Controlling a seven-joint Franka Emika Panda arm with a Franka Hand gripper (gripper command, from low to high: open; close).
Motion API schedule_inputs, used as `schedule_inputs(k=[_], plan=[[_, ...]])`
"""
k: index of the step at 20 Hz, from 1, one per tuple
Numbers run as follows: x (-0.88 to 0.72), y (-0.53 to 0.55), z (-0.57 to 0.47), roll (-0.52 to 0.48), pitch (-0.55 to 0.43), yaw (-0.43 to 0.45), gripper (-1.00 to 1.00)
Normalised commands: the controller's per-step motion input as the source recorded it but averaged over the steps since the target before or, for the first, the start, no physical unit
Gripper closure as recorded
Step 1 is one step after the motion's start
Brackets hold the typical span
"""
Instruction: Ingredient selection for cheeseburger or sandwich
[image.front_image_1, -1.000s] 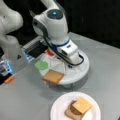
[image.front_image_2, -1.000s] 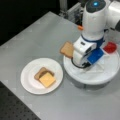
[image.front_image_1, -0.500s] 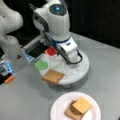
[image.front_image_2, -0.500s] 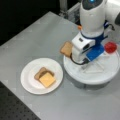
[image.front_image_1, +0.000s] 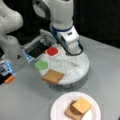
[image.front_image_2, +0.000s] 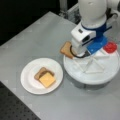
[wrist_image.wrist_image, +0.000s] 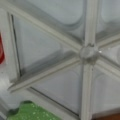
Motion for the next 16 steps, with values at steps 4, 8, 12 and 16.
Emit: schedule_inputs(k=[4, 8, 12, 16], plan=[[-0.35, -0.31, 0.19, -0.066, -0.135, -0.636, -1.0], [-0.38, -0.33, 0.1, -0.227, -0.12, -0.7, -1.0], [-0.25, -0.31, -0.09, -0.2, -0.065, -0.614, -1.0], [-0.02, -0.37, -0.19, -0.019, 0.074, -0.62, -1.0]])
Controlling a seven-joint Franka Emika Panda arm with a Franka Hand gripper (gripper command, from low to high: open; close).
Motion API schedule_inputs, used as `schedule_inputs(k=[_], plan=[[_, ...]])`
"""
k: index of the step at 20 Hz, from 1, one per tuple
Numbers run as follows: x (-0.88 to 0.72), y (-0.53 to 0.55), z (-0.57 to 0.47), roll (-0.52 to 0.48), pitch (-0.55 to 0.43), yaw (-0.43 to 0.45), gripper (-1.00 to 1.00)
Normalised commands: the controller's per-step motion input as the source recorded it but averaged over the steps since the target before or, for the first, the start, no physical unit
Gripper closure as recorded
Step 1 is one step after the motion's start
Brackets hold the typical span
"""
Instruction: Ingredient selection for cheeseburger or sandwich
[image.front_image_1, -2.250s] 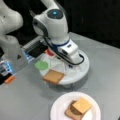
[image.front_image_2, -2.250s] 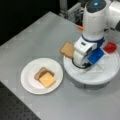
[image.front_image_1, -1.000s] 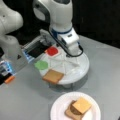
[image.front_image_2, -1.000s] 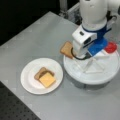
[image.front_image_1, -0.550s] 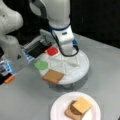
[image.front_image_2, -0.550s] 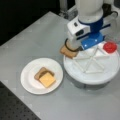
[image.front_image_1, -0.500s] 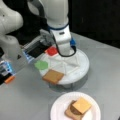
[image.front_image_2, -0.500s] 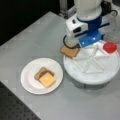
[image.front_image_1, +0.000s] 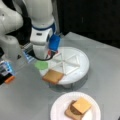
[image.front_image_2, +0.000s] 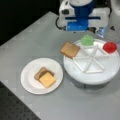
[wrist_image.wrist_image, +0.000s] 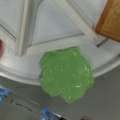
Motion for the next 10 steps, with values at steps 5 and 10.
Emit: schedule_inputs(k=[5, 10], plan=[[0.19, -0.46, -0.14, 0.175, 0.058, -0.482, -1.0], [0.25, -0.4, -0.07, 0.284, 0.027, -0.29, -1.0]])
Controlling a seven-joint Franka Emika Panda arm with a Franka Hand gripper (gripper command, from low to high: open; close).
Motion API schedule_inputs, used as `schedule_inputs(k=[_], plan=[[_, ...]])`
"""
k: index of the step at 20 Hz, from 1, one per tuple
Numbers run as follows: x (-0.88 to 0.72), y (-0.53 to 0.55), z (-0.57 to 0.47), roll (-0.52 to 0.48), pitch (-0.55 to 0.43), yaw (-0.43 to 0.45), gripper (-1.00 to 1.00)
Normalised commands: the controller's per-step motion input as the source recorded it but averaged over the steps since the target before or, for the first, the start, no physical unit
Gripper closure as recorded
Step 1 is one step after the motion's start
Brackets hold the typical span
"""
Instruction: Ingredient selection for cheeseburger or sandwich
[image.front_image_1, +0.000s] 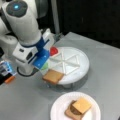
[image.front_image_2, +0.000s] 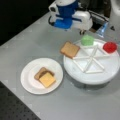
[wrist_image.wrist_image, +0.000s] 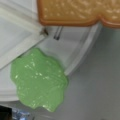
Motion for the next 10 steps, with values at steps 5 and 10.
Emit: schedule_inputs(k=[5, 10], plan=[[0.31, -0.3, -0.01, 0.329, 0.056, -0.073, -1.0], [0.38, -0.24, -0.11, 0.411, -0.033, 0.01, -1.0]])
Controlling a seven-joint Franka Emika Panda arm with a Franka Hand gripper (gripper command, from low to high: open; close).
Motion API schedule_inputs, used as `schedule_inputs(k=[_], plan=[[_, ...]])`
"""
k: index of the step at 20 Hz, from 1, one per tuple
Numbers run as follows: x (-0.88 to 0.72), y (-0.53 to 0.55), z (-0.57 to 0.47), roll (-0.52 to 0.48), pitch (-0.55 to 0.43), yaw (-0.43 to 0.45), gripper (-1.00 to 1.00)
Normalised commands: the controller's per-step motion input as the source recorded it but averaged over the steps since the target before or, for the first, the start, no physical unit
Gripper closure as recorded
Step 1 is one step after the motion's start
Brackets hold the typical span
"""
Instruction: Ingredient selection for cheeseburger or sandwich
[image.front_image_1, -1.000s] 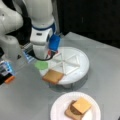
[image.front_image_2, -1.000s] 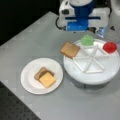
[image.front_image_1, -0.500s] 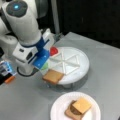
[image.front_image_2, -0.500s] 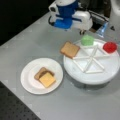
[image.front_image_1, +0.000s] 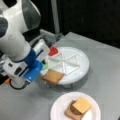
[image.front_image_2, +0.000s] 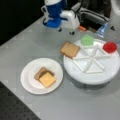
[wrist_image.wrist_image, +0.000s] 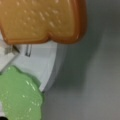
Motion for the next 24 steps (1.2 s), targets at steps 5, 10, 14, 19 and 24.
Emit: schedule_inputs(k=[5, 10, 14, 19, 24], plan=[[0.32, -0.2, -0.16, 0.337, -0.05, 0.074, -1.0], [0.25, -0.14, -0.07, 0.271, -0.027, 0.071, -1.0], [0.22, -0.09, -0.03, 0.294, -0.012, 0.054, -1.0], [0.21, -0.07, -0.1, 0.378, -0.027, 0.1, -1.0], [0.2, -0.12, -0.12, 0.331, -0.002, 0.102, -1.0]])
